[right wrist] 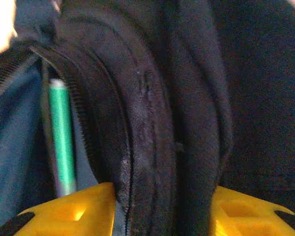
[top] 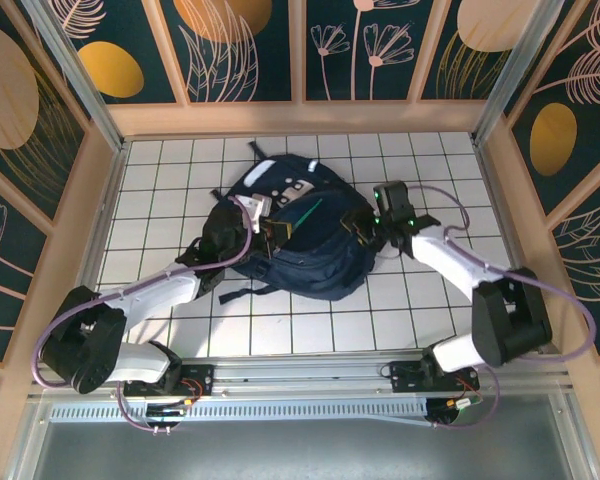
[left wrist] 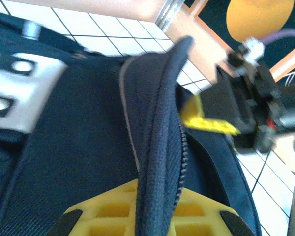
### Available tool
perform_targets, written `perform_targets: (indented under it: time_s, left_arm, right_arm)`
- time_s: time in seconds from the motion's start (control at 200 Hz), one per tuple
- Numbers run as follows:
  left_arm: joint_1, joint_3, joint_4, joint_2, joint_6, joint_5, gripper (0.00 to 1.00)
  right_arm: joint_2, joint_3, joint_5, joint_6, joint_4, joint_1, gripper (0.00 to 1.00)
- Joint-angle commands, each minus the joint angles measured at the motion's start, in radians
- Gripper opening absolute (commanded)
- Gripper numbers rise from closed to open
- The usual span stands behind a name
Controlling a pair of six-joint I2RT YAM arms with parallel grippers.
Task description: Pack the student bag
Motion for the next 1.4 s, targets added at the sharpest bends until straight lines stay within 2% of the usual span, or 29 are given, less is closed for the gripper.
perform_targets:
  time_s: [0.0,0.155,0.215,0.28,0.335,0.455,0.56,0.681,0.776,1.026,1.126,1.226,1.316,1.391]
  left_arm:
    - [-0.046,0.010,0.082,-0.009,-0.039,0.070,0.11]
    - [-0.083,0.117,0.042,0.070,0.026,0.221,0.30]
    - [-0.083,0.168,-0.065,0.069,0.109,0.214,0.33]
    - [-0.082,0.202,-0.179,0.037,0.274,0.215,0.42]
    - [-0.081,0.223,-0.286,-0.001,0.449,0.211,0.54]
    - [-0.081,0.262,-0.558,-0.075,0.821,0.116,0.66]
    - [-0.078,0.213,-0.648,-0.111,1.051,0.006,0.70]
    - [-0.077,0.140,-0.679,-0.086,1.263,-0.064,0.70]
    - [-0.075,0.133,-0.651,-0.018,1.379,-0.051,0.70]
    - [-0.076,0.227,-0.576,0.158,1.494,-0.076,0.65]
    - [-0.074,0.253,-0.583,0.190,1.478,-0.061,0.55]
    - [-0.075,0.225,-0.515,0.182,1.455,-0.074,0.45]
    - [-0.076,0.184,-0.433,0.170,1.447,-0.113,0.34]
    - [-0.075,0.185,-0.433,0.179,1.454,-0.122,0.23]
  right_arm:
    - [0.085,0.090,-0.095,-0.156,0.137,-0.023,0.44]
    - [0.186,0.120,-0.157,-0.206,0.210,-0.080,0.43]
    - [0.213,0.139,-0.203,-0.242,0.221,-0.104,0.49]
    - [0.231,0.165,-0.212,-0.272,0.186,-0.130,0.62]
    - [0.229,0.186,-0.221,-0.307,0.138,-0.156,0.68]
    - [0.168,0.208,-0.186,-0.387,0.001,-0.193,0.73]
    - [0.090,0.189,-0.148,-0.445,-0.115,-0.198,0.75]
    - [-0.013,0.110,-0.118,-0.448,-0.193,-0.198,0.75]
    - [-0.105,0.036,-0.119,-0.437,-0.205,-0.192,0.75]
    - [-0.266,-0.082,-0.087,-0.387,-0.198,-0.186,0.75]
    - [-0.289,-0.099,-0.083,-0.388,-0.204,-0.187,0.75]
    - [-0.302,-0.119,-0.092,-0.378,-0.195,-0.185,0.75]
    - [-0.308,-0.131,-0.110,-0.369,-0.182,-0.177,0.75]
    - [-0.306,-0.132,-0.104,-0.360,-0.183,-0.160,0.75]
